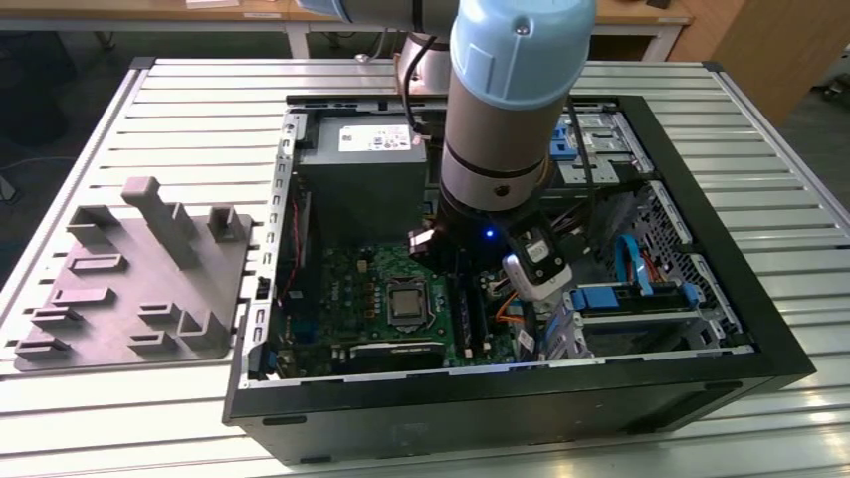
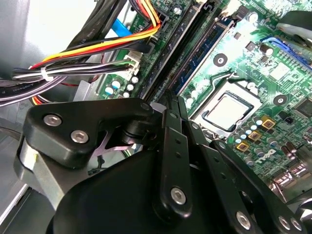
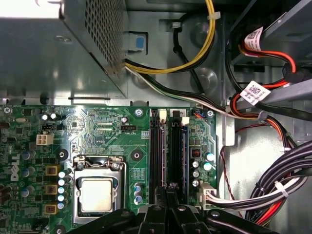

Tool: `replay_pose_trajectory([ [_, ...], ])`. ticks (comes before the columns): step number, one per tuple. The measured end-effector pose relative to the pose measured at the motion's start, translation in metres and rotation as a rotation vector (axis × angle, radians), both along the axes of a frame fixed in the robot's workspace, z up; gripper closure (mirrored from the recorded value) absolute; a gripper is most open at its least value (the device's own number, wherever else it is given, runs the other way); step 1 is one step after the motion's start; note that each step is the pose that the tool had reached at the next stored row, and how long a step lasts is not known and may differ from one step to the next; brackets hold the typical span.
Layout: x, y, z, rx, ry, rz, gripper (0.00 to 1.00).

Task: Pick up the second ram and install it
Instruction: 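Insert the second ram into the second slot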

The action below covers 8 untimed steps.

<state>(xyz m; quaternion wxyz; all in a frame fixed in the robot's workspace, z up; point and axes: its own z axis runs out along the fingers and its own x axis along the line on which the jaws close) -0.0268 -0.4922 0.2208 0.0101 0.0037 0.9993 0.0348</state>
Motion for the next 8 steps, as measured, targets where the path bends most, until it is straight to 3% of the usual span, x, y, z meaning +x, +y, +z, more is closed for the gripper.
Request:
replay_pose_trajectory([
  [8,0.0000,0.0000,-0.0018,0.0004,-0.0002,0.000,0.89],
])
